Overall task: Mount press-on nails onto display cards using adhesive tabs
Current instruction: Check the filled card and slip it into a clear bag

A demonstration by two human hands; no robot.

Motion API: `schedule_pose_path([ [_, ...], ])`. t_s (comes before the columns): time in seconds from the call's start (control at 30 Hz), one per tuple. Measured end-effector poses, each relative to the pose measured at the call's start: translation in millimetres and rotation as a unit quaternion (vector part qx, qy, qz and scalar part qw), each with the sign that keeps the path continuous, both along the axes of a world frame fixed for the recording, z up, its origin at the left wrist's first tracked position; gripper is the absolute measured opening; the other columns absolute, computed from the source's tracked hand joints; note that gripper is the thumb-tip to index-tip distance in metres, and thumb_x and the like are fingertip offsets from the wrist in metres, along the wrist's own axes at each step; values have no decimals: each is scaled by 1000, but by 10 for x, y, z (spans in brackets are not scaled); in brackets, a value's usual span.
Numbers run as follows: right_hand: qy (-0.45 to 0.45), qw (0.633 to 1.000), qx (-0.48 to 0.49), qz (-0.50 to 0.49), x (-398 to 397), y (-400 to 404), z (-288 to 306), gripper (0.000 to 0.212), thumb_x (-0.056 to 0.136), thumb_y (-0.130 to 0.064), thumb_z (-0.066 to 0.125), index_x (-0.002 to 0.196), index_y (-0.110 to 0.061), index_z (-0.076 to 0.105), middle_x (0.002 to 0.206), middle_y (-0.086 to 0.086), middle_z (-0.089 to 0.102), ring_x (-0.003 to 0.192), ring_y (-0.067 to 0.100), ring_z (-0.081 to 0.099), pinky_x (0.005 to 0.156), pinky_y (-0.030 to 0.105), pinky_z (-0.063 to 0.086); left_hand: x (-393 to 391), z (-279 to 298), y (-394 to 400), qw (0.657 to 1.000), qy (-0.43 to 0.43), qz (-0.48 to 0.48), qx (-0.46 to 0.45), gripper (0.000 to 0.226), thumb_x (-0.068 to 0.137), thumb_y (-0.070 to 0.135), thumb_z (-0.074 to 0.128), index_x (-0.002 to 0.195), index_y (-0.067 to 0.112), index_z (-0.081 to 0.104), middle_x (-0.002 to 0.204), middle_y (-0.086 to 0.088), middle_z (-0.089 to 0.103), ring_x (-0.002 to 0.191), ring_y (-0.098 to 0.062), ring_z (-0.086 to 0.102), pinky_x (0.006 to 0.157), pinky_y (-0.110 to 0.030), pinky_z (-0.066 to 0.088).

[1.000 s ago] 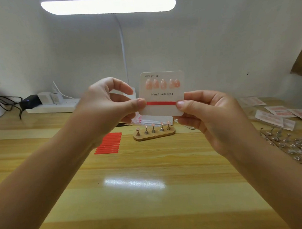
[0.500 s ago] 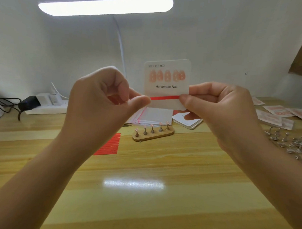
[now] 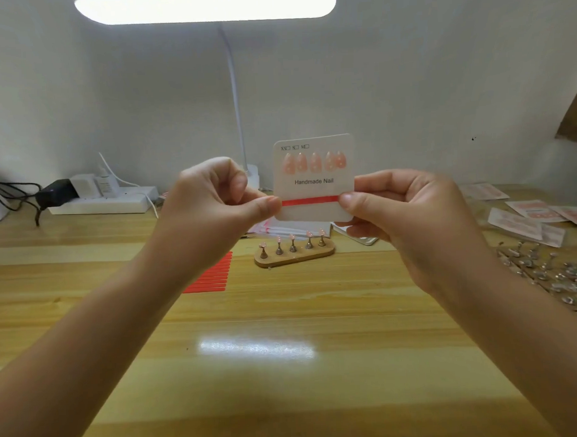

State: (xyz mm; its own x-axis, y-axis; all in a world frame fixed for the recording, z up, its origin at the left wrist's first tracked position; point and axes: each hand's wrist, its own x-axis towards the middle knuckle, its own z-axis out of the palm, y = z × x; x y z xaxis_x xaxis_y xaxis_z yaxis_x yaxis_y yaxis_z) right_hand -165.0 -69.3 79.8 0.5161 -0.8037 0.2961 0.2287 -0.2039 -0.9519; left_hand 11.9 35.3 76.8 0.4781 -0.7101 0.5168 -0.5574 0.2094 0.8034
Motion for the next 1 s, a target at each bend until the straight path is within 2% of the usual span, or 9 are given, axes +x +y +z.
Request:
schedule_pose_path([
  [0.27,-1,1000,16,21,1,5,-2,13,80,0,73,89,-7,68,80,5,76,66,19,72,57,19,54,7,33,13,1000,5,1,25,37,73,15,79,68,18,43,71,-4,72,58,-9,61,56,-22,53],
  [0.47,-18,997,28,73,3,-13,-9,20,75,-2,73,94,-5,68,87,9,76,73,19,73,58,19,54,1,71,16,998,46,5,49,37,69,16,81,70,17,43,67,-3,70,58,-10,60,57,-23,54],
  [0.6,-44,992,52,106,8,-42,-25,31,60,-15,72,90,-7,68,88,10,76,71,17,72,58,19,53,-21,114,33,995,85,-8,56,39,54,29,80,72,16,47,65,-2,68,55,-8,61,53,-19,54],
  [0.77,-61,986,76,132,4,-134,-52,29,63,-15,71,91,-8,70,90,10,75,77,19,72,63,23,56,8,136,33,988,125,-2,87,48,46,40,80,81,14,62,67,1,66,53,-4,60,52,-18,52],
  [0.83,-57,987,77,127,2,-152,-55,32,63,-15,71,93,-7,69,89,10,76,76,19,72,62,23,55,23,145,39,979,156,-39,125,39,50,38,79,81,15,73,66,6,68,55,-4,60,53,-17,52],
  [0.9,-41,990,71,113,5,-157,-72,29,64,-13,71,92,-7,69,85,8,75,72,18,72,59,21,55,11,137,41,971,173,-72,147,23,57,33,76,75,18,78,68,3,70,57,-6,61,54,-18,53],
  [1.0,-12,993,69,96,9,-165,-98,15,78,-2,67,93,-5,66,82,8,75,70,18,71,58,21,54,-19,101,31,977,154,-55,134,15,64,29,73,72,18,78,72,-3,73,60,-8,63,56,-19,54],
])
